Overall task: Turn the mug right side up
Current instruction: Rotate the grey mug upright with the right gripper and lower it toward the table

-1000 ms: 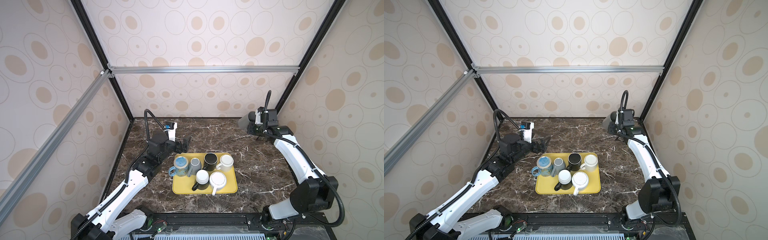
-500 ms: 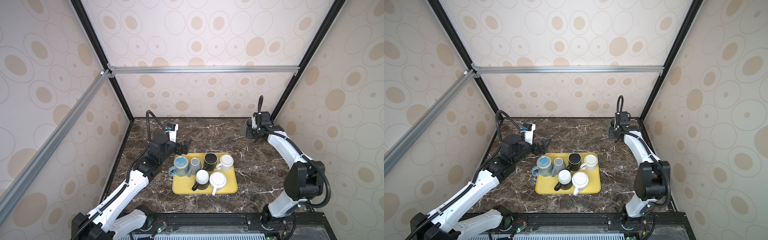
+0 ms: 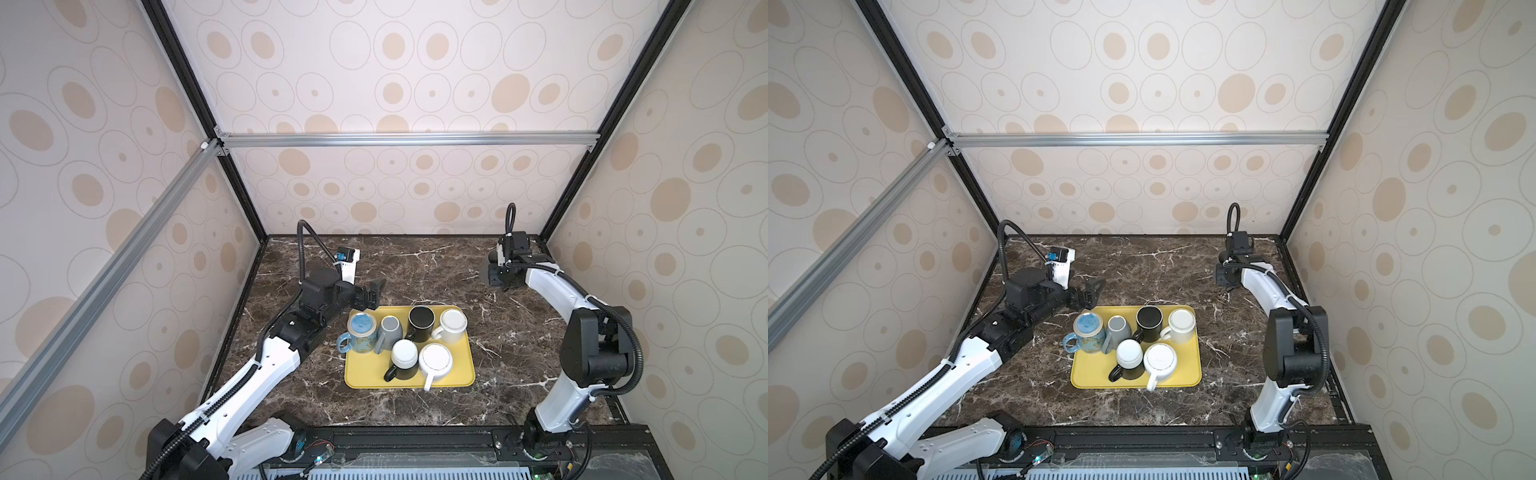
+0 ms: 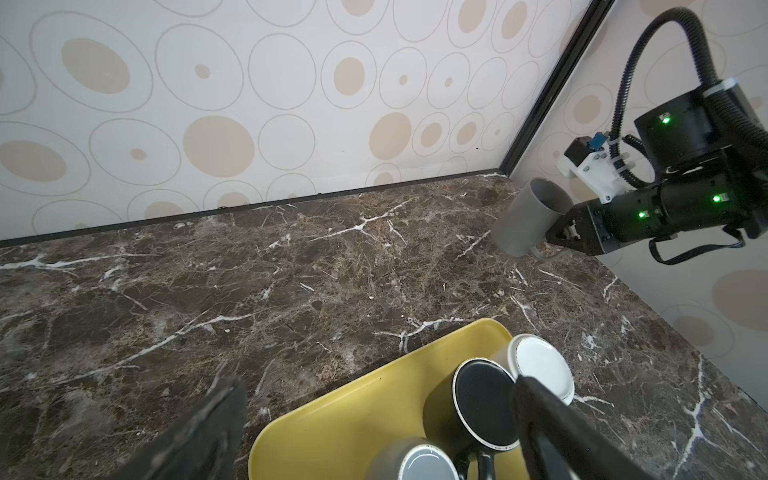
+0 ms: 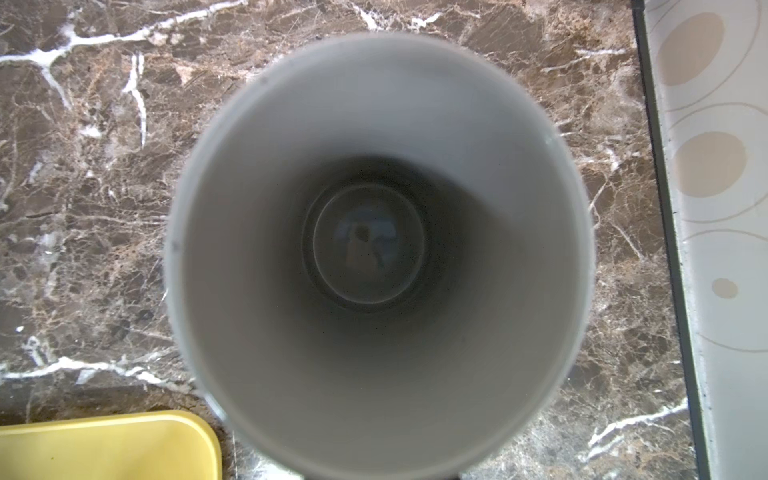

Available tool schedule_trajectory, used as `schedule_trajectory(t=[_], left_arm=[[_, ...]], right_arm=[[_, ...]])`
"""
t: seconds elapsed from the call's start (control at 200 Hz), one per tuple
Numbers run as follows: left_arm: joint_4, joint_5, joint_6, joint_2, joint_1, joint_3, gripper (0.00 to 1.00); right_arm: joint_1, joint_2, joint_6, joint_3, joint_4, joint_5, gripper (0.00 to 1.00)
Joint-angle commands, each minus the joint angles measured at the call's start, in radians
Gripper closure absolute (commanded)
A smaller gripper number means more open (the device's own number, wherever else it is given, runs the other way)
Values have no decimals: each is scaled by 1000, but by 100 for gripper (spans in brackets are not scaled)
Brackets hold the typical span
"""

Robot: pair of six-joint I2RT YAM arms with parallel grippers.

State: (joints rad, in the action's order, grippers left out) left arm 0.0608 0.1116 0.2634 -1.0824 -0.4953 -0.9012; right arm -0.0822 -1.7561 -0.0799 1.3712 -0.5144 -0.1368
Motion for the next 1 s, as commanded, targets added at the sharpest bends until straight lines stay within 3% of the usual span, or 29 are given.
schedule_trajectory(t=[0.0,0.995], left_arm=[[-25,17,-9,-5,1,-9,0],[-36,19,-4,-28,2,2,0]], right_arm=[[0,-5,24,3,106,-30,100],[0,-67,14,-12,92,-37,100]])
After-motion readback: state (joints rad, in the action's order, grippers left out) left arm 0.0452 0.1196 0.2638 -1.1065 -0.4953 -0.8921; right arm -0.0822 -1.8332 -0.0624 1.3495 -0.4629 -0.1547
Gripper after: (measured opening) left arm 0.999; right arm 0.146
